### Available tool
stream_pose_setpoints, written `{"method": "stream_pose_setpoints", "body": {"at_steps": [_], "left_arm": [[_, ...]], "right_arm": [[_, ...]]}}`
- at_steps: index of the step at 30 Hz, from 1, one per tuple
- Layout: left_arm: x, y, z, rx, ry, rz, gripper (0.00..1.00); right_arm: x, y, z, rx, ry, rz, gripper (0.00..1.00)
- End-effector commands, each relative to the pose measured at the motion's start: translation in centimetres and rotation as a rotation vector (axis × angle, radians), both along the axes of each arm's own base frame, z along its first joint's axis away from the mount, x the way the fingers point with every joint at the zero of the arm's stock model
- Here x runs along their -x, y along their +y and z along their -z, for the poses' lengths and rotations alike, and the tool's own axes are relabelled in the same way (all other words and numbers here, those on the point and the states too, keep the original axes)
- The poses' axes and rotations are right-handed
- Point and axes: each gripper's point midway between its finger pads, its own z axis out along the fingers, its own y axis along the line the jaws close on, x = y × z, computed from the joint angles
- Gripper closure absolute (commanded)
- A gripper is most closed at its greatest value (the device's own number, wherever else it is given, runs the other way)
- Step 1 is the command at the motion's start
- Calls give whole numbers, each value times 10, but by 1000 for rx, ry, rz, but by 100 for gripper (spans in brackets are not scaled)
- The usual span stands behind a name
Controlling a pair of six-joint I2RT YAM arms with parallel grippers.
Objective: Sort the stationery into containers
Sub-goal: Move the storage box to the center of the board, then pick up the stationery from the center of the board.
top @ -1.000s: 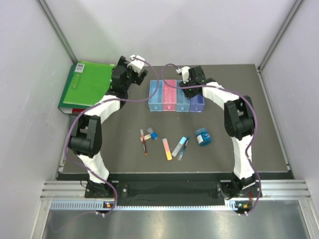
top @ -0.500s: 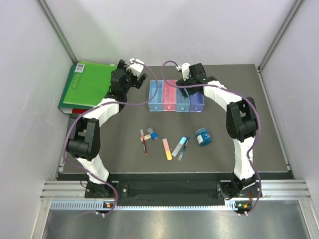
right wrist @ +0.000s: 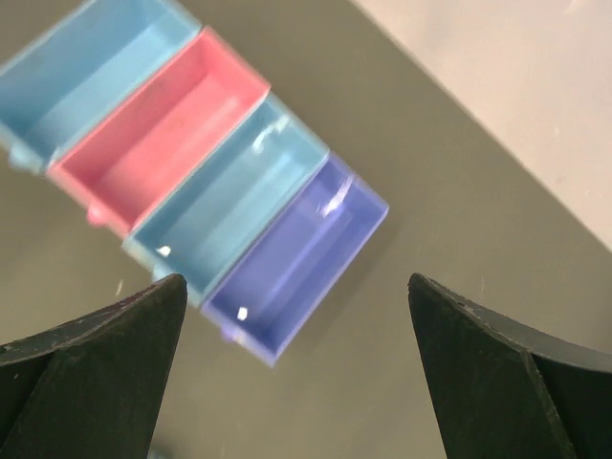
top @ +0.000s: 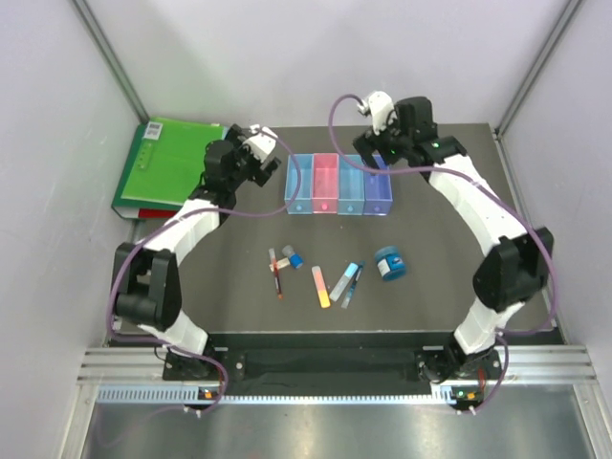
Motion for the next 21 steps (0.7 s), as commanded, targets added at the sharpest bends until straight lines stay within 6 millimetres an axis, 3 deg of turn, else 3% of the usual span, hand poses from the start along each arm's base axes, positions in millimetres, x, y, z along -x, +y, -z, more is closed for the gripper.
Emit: {"method": "stream_pose_setpoints", "body": {"at_steps": [1, 2, 3, 4, 6, 7, 9, 10, 12, 21], "left_arm": [[40, -10, -5, -50, 33, 134, 1], [47, -10, 6, -58, 64, 146, 1], [51, -9, 1, -58, 55, 147, 1], [54, -8, 2, -53, 57, 142, 1], [61, -8, 4, -35, 71, 142, 1], [64, -9, 4, -30, 76, 146, 1], [68, -12, 6, -24, 89, 155, 1], [70, -12, 7, -26, 95, 160, 1], [75, -17, 10, -34, 106, 186, 1], [84, -25, 7, -52, 101, 222, 1]], "right_arm": [[64, -17, 12, 71, 101, -119, 0], [73, -23, 20, 87, 132, -111, 0], [82, -28, 21, 90, 139, -104, 0], [93, -32, 39, 104, 188, -100, 0], [108, -38, 50, 110, 231, -88, 0], [118, -42, 65, 119, 270, -81, 0], [126, -46, 69, 114, 262, -69, 0], [136, -50, 85, 125, 296, -68, 0], [150, -54, 99, 128, 320, -67, 0], [200, -64, 144, 148, 432, -81, 0]]}}
